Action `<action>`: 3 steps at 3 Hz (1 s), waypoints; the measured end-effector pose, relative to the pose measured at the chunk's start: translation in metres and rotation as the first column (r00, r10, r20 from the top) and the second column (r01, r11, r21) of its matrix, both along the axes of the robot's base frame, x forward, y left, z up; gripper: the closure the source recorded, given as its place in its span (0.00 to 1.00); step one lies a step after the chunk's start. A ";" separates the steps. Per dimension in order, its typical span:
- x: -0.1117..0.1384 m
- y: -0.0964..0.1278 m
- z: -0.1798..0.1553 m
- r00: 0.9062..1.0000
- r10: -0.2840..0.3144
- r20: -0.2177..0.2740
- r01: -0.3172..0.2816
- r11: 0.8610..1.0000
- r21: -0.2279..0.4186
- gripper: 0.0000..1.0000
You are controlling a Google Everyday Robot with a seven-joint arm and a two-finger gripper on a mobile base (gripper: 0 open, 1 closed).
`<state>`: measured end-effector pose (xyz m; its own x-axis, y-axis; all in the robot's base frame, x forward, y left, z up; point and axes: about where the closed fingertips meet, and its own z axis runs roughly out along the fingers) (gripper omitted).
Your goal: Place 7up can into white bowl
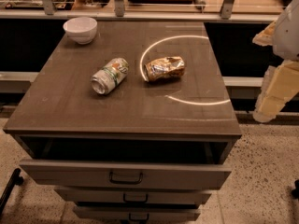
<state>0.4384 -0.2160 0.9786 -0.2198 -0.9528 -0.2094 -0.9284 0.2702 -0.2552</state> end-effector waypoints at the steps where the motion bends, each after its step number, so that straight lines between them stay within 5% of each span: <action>1: 0.004 0.007 0.000 1.000 0.019 0.001 -0.019 1.000 0.021 0.00; 3: 0.057 0.079 -0.009 0.989 0.150 0.015 -0.150 0.985 0.086 0.00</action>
Offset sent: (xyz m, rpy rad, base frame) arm 0.0379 0.0608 -0.0122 0.1219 0.0456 0.1576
